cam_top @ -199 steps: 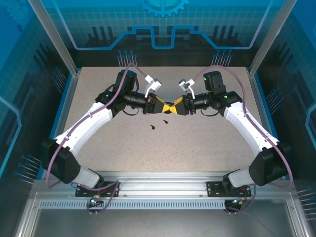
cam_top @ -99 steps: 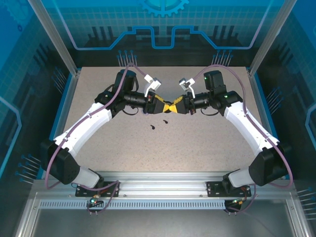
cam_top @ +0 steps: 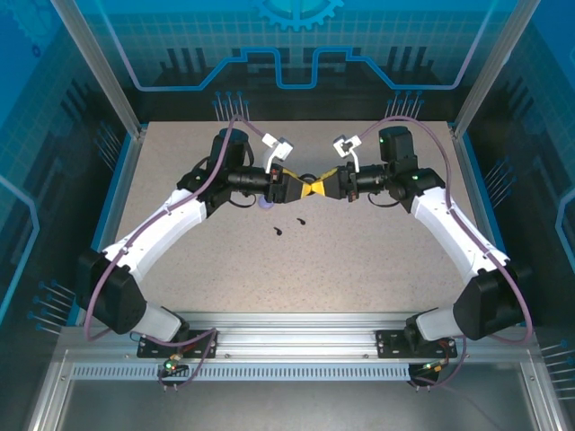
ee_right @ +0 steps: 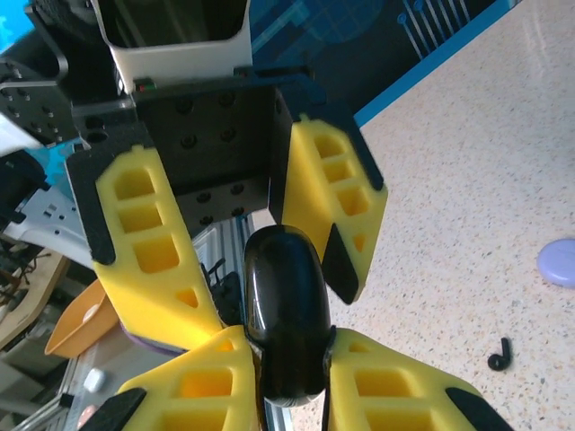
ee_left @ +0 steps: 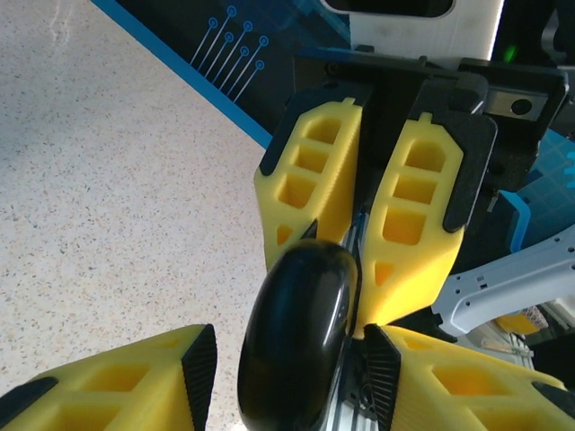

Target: Insert the wireless bluetooth earbuds into the charging case

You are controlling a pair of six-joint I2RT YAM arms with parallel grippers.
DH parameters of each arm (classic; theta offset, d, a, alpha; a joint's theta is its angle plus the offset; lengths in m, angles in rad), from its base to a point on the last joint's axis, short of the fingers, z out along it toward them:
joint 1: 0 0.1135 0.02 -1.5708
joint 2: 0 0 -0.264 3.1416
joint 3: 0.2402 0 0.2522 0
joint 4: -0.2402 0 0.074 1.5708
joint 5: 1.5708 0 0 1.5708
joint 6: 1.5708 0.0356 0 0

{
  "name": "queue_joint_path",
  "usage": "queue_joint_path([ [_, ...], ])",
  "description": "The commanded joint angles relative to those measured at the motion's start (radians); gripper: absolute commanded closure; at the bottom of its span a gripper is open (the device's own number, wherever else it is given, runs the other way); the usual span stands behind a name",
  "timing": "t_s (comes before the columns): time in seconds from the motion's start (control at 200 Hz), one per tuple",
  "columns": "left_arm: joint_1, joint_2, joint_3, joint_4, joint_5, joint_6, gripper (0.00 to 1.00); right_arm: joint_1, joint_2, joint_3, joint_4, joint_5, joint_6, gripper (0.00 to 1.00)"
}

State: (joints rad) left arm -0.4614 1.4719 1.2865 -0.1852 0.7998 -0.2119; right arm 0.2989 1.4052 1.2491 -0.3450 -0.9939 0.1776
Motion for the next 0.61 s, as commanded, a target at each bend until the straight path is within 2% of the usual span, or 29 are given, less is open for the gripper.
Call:
queue_joint_path([
  [0.0, -0.006, 0.004, -0.035, 0.107, 0.019, -0.079, 0.5, -0.018, -0.037, -0.024, 0.088, 0.023, 0.065, 0.89],
  [0.185, -0.007, 0.005, -0.055, 0.184, 0.036, -0.14, 0.65, -0.022, -0.053, -0.037, 0.132, 0.025, 0.1, 0.89],
  [0.435, -0.007, 0.012, -0.062, 0.274, 0.074, -0.202, 0.62, -0.021, -0.054, -0.038, 0.098, 0.003, 0.077, 0.88],
  [0.6, -0.008, 0.018, -0.07, 0.309, 0.107, -0.224, 0.7, -0.02, -0.063, -0.042, 0.106, 0.01, 0.082, 0.88],
])
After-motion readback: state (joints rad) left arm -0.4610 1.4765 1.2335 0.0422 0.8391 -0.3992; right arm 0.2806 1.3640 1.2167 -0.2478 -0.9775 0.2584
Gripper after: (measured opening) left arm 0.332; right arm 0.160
